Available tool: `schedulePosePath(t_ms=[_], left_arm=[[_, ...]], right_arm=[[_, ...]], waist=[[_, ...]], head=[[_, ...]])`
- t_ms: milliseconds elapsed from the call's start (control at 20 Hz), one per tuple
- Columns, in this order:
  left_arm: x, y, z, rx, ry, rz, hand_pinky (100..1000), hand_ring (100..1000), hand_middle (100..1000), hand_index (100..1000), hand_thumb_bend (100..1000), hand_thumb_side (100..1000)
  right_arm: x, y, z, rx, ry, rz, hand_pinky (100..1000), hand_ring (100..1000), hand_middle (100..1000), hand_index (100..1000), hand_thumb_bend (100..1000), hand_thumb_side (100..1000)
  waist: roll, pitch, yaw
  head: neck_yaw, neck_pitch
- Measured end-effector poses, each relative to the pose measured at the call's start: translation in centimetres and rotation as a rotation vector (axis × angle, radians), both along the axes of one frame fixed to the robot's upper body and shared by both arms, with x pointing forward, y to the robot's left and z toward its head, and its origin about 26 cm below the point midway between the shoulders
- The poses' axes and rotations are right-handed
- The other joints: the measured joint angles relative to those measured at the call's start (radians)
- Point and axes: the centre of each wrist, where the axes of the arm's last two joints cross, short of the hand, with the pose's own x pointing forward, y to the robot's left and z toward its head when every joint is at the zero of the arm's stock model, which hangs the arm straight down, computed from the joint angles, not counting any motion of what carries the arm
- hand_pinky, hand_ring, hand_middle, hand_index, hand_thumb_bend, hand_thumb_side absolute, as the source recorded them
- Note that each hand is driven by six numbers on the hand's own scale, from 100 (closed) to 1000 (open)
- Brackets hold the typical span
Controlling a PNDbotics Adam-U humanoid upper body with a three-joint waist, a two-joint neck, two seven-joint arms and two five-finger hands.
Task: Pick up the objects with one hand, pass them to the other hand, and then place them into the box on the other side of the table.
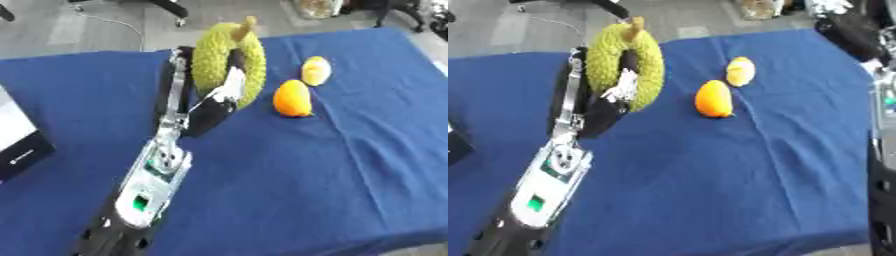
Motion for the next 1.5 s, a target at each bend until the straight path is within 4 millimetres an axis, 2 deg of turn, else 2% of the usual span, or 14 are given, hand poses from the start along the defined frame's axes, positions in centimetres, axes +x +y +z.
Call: schedulePosePath(t_ms=[100,200,300,400,650,1050,1300,1500], left_arm=[[0.3,2.8,1.1,0.022,-0.018,0.100,167,112,100,369,100,465],[0.5,5.7,2.3,0.068,-0.033,0.217,172,117,100,376,100,441],[0.8,8.6,3.1,0.134,-0.027,0.349,176,121,100,381,100,403],[1.3,11.6,3.4,0.212,0.009,0.496,177,121,100,388,100,370],[3.7,18.7,2.0,0.332,0.225,0.838,174,118,100,388,100,329],[6.0,28.9,-0.9,0.419,0.573,1.268,184,130,100,403,100,225],[5.8,33.6,-4.4,0.515,0.819,1.414,205,148,107,396,100,153],[4.8,36.1,-7.7,0.605,1.016,1.454,276,202,157,451,100,100]], right_arm=[[-0.4,-0.9,-0.6,0.019,-0.003,-0.049,800,727,645,842,100,612],[-0.7,-1.5,-1.3,0.033,0.001,-0.088,795,719,634,833,100,605],[-0.9,-1.9,-2.0,0.047,0.014,-0.118,792,714,628,829,100,603],[-1.1,-2.3,-2.8,0.060,0.032,-0.146,788,708,623,825,100,602],[-1.4,-2.7,-3.6,0.073,0.057,-0.187,785,703,618,822,100,600],[-1.5,-2.8,-4.1,0.079,0.080,-0.203,781,696,612,819,100,604],[-1.6,-2.9,-4.3,0.079,0.090,-0.206,779,693,609,818,100,604],[-1.6,-2.9,-4.4,0.078,0.094,-0.207,778,692,610,818,100,602]], waist=[[0.015,0.000,0.000],[0.022,0.000,0.000],[0.027,-0.004,-0.002],[0.031,-0.018,-0.005],[0.035,-0.023,-0.010],[0.038,-0.026,-0.013],[0.045,-0.027,-0.015],[0.049,-0.033,-0.018]], head=[[0.103,0.000],[0.178,0.000],[0.224,0.000],[0.250,0.000],[0.280,0.000],[0.282,0.000],[0.278,0.000],[0.278,0.000]])
